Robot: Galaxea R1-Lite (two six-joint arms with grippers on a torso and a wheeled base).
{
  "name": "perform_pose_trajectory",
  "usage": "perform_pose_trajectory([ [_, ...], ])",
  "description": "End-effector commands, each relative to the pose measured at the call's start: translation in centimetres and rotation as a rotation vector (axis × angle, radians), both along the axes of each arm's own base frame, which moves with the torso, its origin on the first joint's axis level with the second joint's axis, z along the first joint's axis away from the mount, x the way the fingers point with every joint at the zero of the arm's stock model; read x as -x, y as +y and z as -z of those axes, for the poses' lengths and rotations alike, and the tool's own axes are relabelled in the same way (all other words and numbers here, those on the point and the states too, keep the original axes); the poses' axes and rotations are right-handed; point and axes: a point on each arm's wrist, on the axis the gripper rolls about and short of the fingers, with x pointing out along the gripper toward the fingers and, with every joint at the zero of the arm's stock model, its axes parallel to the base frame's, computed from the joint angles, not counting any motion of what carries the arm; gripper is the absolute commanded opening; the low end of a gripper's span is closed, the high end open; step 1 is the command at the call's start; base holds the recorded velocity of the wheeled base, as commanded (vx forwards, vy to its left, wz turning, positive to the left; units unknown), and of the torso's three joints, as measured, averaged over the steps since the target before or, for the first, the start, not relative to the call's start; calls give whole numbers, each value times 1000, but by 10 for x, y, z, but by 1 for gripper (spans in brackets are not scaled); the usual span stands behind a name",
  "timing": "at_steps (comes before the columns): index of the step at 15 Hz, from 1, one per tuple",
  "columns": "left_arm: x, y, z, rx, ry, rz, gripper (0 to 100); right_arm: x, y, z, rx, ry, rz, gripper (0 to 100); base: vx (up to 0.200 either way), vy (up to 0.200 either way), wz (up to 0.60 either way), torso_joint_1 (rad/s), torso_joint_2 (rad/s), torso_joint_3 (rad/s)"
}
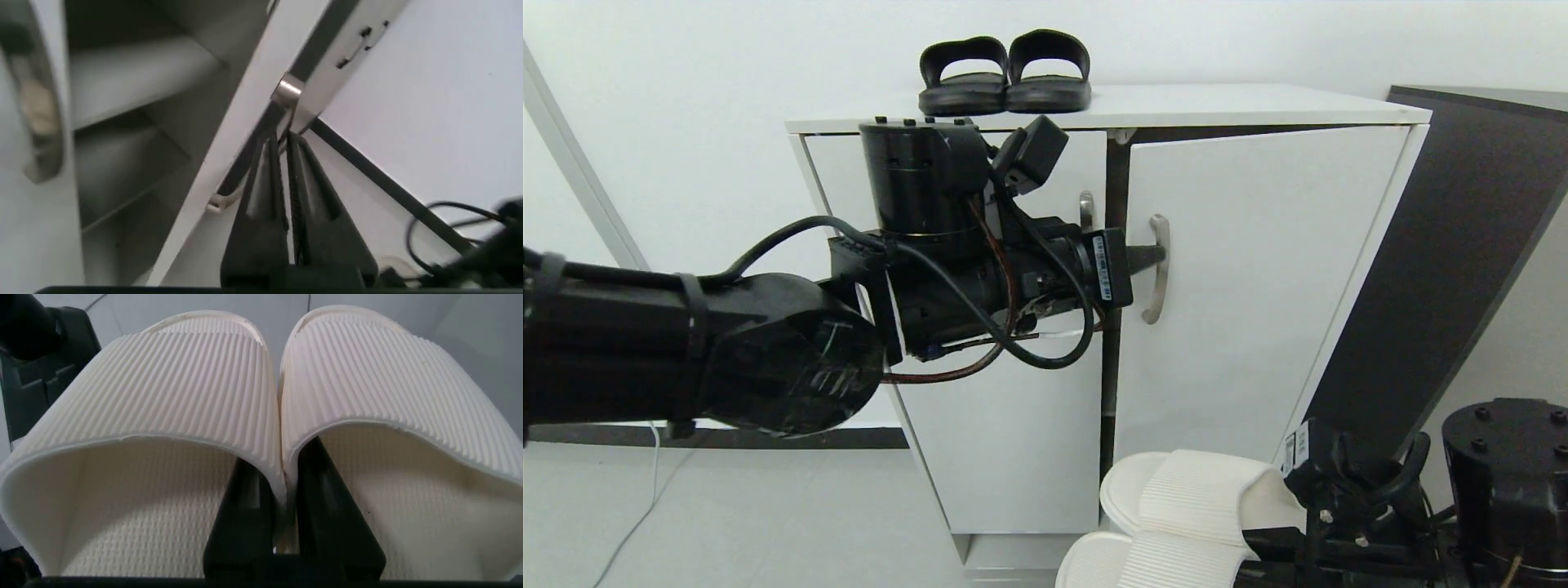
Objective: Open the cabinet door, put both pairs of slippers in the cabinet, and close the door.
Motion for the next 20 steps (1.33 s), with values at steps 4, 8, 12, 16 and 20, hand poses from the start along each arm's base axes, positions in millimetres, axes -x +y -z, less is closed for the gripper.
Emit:
perform_pose_trajectory([
  [4,47,24,-21,17,-61,23,0,2,0,0,-1,-1,-9,0,0,0,0,0,0,0],
  [8,36,31,-20,20,-51,-14,0,5,1,1,7,-5,-23,0,0,0,0,0,0,0],
  [12,5,19,-15,16,-45,-45,0,5,1,4,20,-7,-28,0,0,0,0,0,0,0],
  [16,-19,6,-12,44,-22,-49,0,5,1,4,21,-7,-31,0,0,0,0,0,0,0],
  [20,-31,-4,-9,122,-15,-6,0,5,2,5,24,-5,-34,0,0,0,0,0,0,0],
])
